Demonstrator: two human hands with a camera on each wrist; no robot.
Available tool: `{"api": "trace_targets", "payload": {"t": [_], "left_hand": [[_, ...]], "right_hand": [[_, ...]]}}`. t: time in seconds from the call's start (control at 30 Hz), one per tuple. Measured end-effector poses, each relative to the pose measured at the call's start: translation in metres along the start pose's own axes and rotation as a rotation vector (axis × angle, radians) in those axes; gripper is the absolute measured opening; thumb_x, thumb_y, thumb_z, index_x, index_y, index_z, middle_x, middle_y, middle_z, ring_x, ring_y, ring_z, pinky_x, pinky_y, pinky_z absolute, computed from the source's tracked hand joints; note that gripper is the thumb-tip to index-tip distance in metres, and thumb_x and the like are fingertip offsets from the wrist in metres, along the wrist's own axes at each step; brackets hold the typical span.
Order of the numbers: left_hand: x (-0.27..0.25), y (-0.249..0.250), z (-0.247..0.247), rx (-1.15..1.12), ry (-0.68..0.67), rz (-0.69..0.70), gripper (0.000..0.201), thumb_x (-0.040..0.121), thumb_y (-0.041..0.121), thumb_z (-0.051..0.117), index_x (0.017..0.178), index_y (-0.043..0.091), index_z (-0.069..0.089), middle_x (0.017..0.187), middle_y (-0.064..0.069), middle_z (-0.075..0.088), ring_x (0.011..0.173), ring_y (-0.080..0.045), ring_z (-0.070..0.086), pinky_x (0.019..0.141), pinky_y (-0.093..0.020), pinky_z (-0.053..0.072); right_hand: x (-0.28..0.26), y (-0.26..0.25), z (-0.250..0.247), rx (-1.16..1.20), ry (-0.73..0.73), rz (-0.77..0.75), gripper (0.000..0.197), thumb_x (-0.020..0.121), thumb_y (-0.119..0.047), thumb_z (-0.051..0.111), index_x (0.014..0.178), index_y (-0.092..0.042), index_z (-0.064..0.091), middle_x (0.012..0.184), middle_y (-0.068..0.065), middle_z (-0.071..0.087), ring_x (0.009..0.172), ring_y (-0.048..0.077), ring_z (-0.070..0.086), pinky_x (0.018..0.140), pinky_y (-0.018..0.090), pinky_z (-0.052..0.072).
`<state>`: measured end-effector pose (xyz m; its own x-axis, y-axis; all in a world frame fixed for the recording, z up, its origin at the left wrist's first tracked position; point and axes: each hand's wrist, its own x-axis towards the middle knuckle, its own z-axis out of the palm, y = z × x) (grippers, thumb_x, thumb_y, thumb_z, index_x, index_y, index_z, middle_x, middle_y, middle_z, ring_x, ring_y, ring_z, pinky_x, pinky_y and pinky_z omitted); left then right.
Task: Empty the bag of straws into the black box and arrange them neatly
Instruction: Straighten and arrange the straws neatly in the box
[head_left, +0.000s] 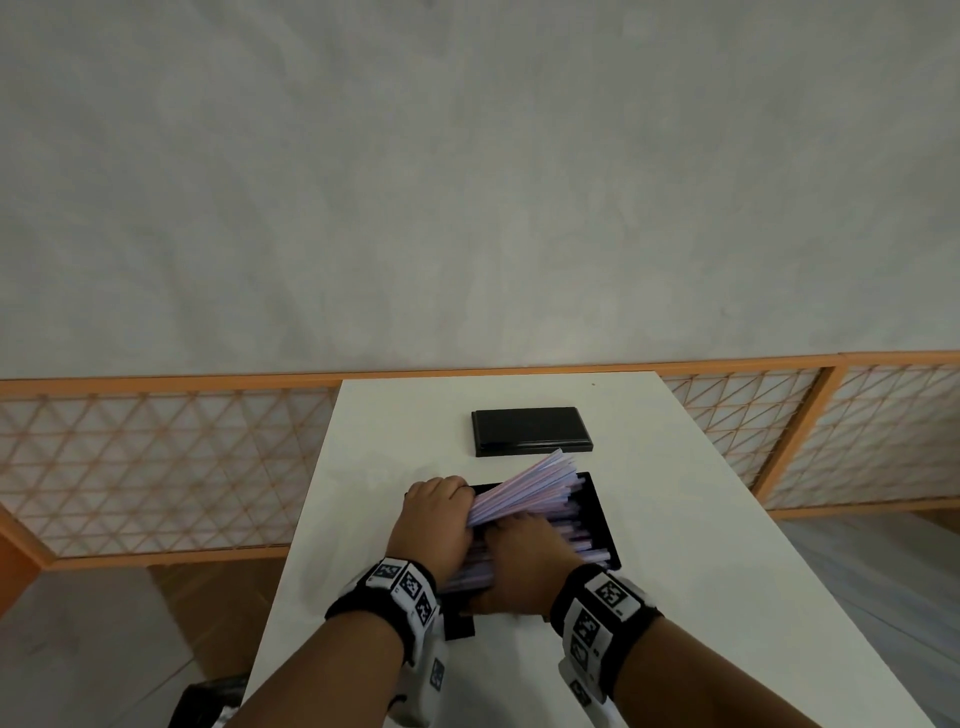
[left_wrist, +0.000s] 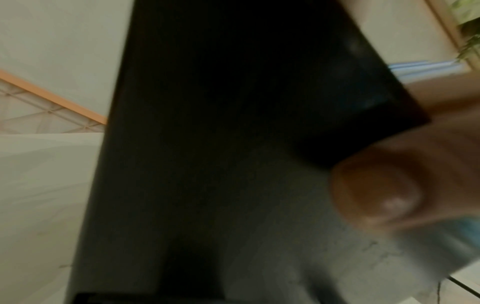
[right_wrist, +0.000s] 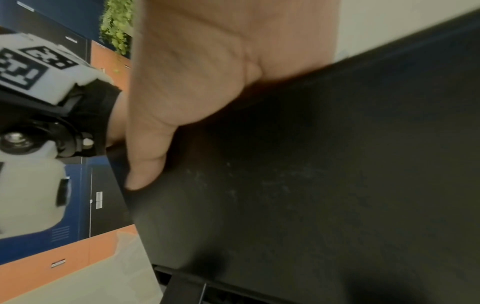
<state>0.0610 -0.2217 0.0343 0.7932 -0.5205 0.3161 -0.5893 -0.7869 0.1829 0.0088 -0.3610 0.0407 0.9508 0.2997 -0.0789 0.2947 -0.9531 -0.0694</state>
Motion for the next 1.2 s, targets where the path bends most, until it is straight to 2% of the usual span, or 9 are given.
{"api": "trace_targets", "payload": {"t": [0.17,0.43,0.5,0.67,0.8,0.87,0.97,1.1,1.2], "left_hand": [[0.0,-0.001,0.0,0.012,0.007,-0.001,0.023,0.053,0.013,0.071,0.073,0.019,0.061,0.075,0.002,0.06,0.068,-0.021,0.059,0.063,-0.033,0.048],[0.003,-0.002,0.001,0.03,-0.003,-0.007,0.025,0.05,0.011,0.073,0.07,0.019,0.06,0.071,0.003,0.059,0.064,-0.02,0.058,0.06,-0.033,0.048],[0.003,-0.002,0.001,0.027,-0.003,-0.006,0.025,0.05,0.011,0.073,0.07,0.019,0.06,0.072,0.002,0.059,0.065,-0.02,0.058,0.061,-0.033,0.048],[0.002,-0.001,0.0,0.034,0.015,0.003,0.018,0.052,0.015,0.062,0.07,0.019,0.059,0.071,0.002,0.059,0.064,-0.021,0.058,0.06,-0.033,0.048],[0.001,0.0,0.0,0.029,-0.014,-0.011,0.024,0.052,0.012,0.069,0.073,0.019,0.06,0.075,0.002,0.06,0.068,-0.021,0.058,0.064,-0.033,0.047],[-0.001,0.001,0.0,0.033,-0.026,-0.024,0.025,0.053,0.011,0.068,0.075,0.02,0.06,0.077,0.002,0.06,0.07,-0.02,0.058,0.066,-0.033,0.046],[-0.001,0.001,0.0,0.027,-0.02,-0.032,0.023,0.056,0.011,0.065,0.077,0.019,0.059,0.079,0.001,0.06,0.072,-0.021,0.057,0.067,-0.033,0.045],[0.0,0.001,-0.001,0.019,0.005,-0.03,0.018,0.054,0.014,0.058,0.072,0.02,0.058,0.074,0.002,0.058,0.067,-0.021,0.057,0.063,-0.033,0.047],[0.001,0.001,0.0,0.013,0.021,-0.007,0.015,0.056,0.014,0.058,0.07,0.02,0.058,0.073,0.002,0.059,0.066,-0.021,0.057,0.062,-0.033,0.047]], "right_hand": [[0.004,-0.004,-0.004,-0.044,-0.146,0.063,0.095,0.062,-0.08,0.06,0.13,-0.014,0.048,0.129,0.005,0.056,0.12,0.026,0.05,0.103,0.042,0.032],[0.016,-0.003,-0.012,-0.104,-0.272,0.116,0.106,0.053,-0.085,0.058,0.139,-0.026,0.041,0.143,0.003,0.045,0.134,0.029,0.033,0.111,0.052,0.017],[0.014,-0.003,-0.013,-0.072,-0.262,0.091,0.101,0.055,-0.083,0.06,0.137,-0.026,0.045,0.141,0.004,0.047,0.133,0.029,0.034,0.111,0.049,0.019],[0.011,0.002,-0.017,0.212,-0.326,0.111,0.093,0.054,-0.072,0.073,0.132,-0.028,0.048,0.134,-0.001,0.053,0.122,0.022,0.049,0.1,0.032,0.038],[0.014,0.009,-0.025,0.388,-0.391,0.115,0.092,0.062,-0.058,0.079,0.139,-0.026,0.04,0.142,-0.003,0.047,0.13,0.019,0.043,0.103,0.025,0.03],[0.016,0.01,-0.027,0.502,-0.412,0.096,0.089,0.065,-0.056,0.077,0.14,-0.025,0.04,0.142,-0.003,0.047,0.131,0.018,0.042,0.11,0.029,0.028],[0.018,0.009,-0.029,0.51,-0.418,0.074,0.078,0.077,-0.043,0.076,0.141,-0.019,0.039,0.143,0.0,0.046,0.131,0.017,0.039,0.103,0.018,0.023],[0.02,0.012,-0.024,0.541,-0.422,0.079,0.089,0.07,-0.051,0.078,0.144,-0.027,0.035,0.147,-0.007,0.041,0.136,0.016,0.035,0.11,0.028,0.025],[0.017,0.014,-0.017,0.545,-0.362,0.089,0.09,0.067,-0.058,0.076,0.142,-0.029,0.037,0.145,-0.008,0.044,0.133,0.014,0.038,0.108,0.027,0.028]]}}
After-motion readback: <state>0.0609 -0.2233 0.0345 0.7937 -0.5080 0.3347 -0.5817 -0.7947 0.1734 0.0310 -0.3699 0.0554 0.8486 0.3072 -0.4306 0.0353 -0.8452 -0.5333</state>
